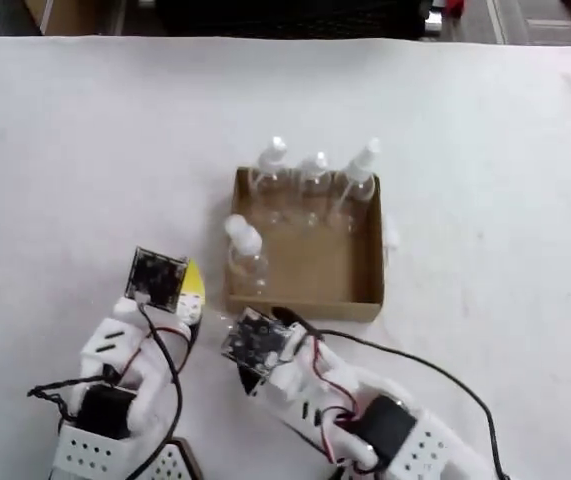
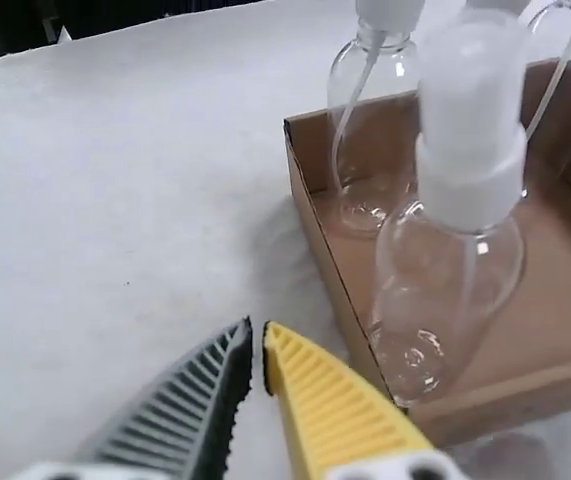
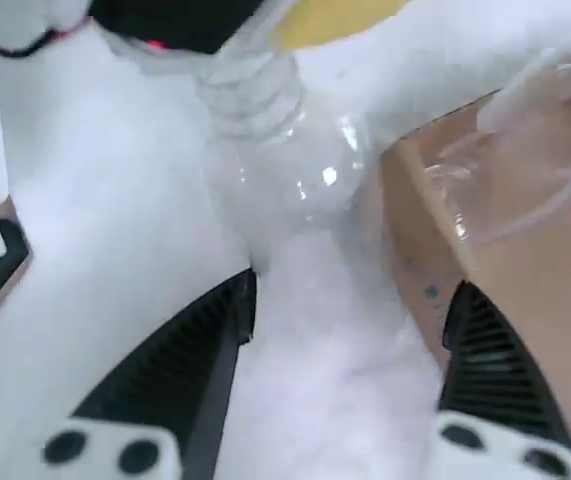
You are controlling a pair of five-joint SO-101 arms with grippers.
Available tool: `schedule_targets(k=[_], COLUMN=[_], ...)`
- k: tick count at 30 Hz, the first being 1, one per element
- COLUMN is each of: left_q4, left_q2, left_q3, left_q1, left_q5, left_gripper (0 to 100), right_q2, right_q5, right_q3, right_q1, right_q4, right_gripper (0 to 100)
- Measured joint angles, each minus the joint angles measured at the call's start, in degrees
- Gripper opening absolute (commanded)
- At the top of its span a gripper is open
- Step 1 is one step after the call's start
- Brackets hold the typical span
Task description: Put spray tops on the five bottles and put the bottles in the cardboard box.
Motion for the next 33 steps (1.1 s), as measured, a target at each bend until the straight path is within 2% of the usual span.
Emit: schedule_targets(k=[4,9,15,33], left_q4=[-0.70,-0.70,-0.70,-0.70], left_q2=[-0.09,0.00,0.00,0.00], left_q3=[-0.09,-0.09,-0.09,-0.09], left_q1=[2.90,6.51,6.86,7.21], left_q5=[1.93,1.93,1.93,1.93], left_gripper=[3,3,3,3], right_q2=[-11.60,-8.70,-4.40,-3.60], right_q5=[0.00,0.00,1.05,2.37], right_q3=[-0.09,-4.04,-6.77,-8.53], right_q1=[0.97,-3.25,-8.97,-9.41], right_q4=[5.98,6.86,6.86,1.14], right_gripper=[26.5,26.5,26.5,26.5])
